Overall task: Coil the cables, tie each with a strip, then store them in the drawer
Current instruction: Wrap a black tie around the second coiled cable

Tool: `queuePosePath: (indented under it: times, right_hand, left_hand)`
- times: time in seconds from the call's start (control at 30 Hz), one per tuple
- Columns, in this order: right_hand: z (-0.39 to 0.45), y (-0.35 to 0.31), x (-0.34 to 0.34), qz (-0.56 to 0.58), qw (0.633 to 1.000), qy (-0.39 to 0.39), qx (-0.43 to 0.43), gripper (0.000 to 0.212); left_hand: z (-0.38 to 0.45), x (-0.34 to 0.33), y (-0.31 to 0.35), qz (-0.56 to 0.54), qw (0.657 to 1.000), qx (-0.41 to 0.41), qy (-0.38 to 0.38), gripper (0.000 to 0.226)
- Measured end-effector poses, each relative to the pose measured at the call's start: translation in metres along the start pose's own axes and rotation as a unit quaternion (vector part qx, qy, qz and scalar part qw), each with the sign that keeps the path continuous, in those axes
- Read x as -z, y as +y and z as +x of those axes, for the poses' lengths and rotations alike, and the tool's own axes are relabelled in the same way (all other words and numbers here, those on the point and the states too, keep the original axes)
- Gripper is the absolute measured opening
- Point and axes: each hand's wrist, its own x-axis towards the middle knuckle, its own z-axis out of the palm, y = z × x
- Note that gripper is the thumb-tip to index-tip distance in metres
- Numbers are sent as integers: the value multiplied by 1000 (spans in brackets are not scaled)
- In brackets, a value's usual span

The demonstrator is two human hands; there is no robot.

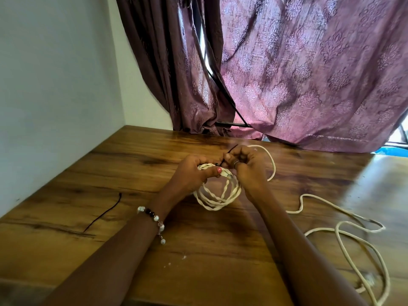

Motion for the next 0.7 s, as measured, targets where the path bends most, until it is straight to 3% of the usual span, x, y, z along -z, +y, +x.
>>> queuePosePath:
  times: [0.2, 0.37, 0.53, 0.7]
  right_hand:
    - [2, -3, -1, 8, 998, 62, 5, 17]
    - [1, -7, 3, -7, 992, 111, 56, 16]
    - [2, -3, 2, -54, 994, 29, 85, 31]
    - [1, -2, -4, -104, 988, -24, 113, 24]
  left_hand:
    - [1, -6, 8, 62, 997, -32, -45, 10]
    - [2, -13, 12, 97, 994, -43, -31, 16]
    - [4, -18, 2, 113, 990, -66, 59, 13]
    - [3, -9, 0, -59, 993, -10, 99, 6]
